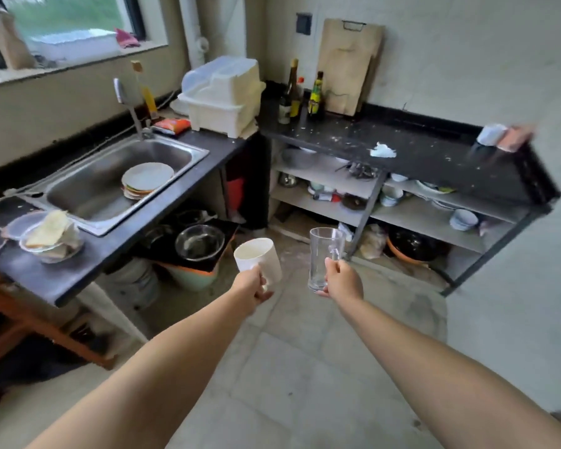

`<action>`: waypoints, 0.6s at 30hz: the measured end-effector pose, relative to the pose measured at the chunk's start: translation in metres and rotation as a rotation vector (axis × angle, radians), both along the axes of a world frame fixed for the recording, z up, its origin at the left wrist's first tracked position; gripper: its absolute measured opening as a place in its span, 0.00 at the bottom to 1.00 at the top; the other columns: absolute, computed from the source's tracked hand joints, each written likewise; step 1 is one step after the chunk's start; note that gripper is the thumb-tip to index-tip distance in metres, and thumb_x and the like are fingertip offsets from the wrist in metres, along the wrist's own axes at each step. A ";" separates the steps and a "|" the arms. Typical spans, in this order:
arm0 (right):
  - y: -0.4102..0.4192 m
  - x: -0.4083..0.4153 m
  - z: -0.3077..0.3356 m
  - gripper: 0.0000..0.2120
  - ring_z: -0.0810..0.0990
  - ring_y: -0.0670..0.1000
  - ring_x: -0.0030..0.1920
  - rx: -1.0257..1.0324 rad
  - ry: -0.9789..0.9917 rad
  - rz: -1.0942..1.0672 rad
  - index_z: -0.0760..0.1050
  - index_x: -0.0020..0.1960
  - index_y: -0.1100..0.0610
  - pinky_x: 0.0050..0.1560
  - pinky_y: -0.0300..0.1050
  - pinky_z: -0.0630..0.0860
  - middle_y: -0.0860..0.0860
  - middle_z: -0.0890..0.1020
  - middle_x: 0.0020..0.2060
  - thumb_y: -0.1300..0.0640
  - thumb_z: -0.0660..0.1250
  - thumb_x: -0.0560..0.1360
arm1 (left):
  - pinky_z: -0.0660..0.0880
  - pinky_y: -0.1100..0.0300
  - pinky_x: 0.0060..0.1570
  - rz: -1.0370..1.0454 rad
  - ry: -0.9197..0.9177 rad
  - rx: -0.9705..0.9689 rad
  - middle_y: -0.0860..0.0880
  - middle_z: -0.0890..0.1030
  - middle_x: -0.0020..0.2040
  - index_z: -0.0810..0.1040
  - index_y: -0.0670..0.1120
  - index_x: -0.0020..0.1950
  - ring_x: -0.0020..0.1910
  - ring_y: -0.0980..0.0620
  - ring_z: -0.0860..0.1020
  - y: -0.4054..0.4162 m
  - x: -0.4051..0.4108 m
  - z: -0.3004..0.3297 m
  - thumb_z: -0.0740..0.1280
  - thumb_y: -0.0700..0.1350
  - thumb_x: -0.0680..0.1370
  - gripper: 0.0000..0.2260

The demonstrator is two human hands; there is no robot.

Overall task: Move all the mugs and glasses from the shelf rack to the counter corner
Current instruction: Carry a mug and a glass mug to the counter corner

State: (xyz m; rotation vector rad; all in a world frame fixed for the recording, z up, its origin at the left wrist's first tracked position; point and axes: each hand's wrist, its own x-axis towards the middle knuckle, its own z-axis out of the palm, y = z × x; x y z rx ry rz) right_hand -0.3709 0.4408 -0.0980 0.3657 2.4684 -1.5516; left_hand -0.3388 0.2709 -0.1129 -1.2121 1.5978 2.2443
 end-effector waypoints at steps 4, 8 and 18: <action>0.064 -0.028 -0.003 0.15 0.75 0.49 0.27 -0.021 0.010 -0.132 0.71 0.42 0.59 0.48 0.58 0.82 0.53 0.74 0.34 0.51 0.55 0.81 | 0.76 0.57 0.30 -0.122 -0.007 0.019 0.48 0.66 0.33 0.68 0.44 0.40 0.26 0.54 0.60 0.062 -0.041 -0.005 0.57 0.42 0.80 0.09; 0.103 -0.058 -0.007 0.13 0.75 0.49 0.28 -0.042 0.009 -0.228 0.70 0.47 0.60 0.46 0.56 0.83 0.54 0.74 0.37 0.51 0.55 0.81 | 0.77 0.57 0.34 -0.238 0.001 0.020 0.48 0.65 0.31 0.69 0.43 0.41 0.25 0.54 0.59 0.101 -0.085 -0.005 0.57 0.42 0.80 0.09; 0.165 -0.205 0.001 0.12 0.76 0.50 0.30 -0.049 0.024 -0.420 0.72 0.49 0.56 0.48 0.59 0.82 0.54 0.75 0.38 0.50 0.55 0.80 | 0.76 0.58 0.32 -0.499 0.019 -0.011 0.48 0.64 0.32 0.69 0.43 0.40 0.26 0.54 0.59 0.169 -0.280 0.010 0.58 0.42 0.80 0.09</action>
